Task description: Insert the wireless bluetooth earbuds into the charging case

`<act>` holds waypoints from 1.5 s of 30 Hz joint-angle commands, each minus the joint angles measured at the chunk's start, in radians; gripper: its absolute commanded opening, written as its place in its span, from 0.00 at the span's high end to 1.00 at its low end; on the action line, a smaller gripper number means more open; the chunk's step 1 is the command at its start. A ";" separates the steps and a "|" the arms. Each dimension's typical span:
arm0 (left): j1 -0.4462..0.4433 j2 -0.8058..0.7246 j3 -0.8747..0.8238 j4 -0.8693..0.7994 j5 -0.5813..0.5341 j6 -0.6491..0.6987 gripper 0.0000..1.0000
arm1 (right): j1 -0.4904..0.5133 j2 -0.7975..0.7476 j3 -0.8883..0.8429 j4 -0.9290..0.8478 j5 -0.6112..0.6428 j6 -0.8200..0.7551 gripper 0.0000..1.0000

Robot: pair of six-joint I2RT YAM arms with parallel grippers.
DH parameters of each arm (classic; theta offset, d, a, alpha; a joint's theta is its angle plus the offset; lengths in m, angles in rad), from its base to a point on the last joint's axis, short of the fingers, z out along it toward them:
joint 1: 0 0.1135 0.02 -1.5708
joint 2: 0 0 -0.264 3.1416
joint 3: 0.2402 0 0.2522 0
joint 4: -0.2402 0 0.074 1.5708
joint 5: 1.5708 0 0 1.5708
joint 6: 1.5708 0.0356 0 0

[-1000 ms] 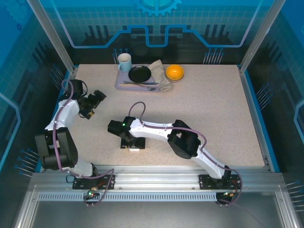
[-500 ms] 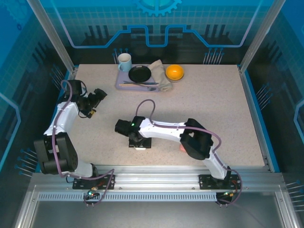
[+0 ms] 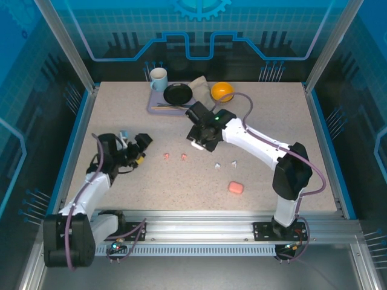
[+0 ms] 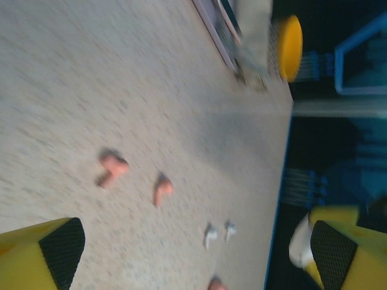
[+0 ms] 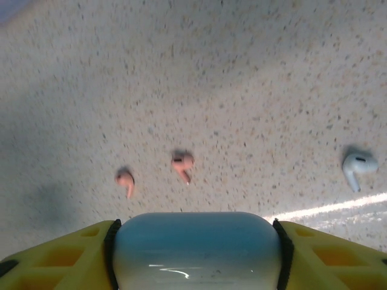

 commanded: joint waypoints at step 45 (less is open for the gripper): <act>-0.473 0.424 0.248 0.570 -0.248 -0.047 0.51 | -0.083 0.032 0.067 0.193 -0.274 0.301 0.40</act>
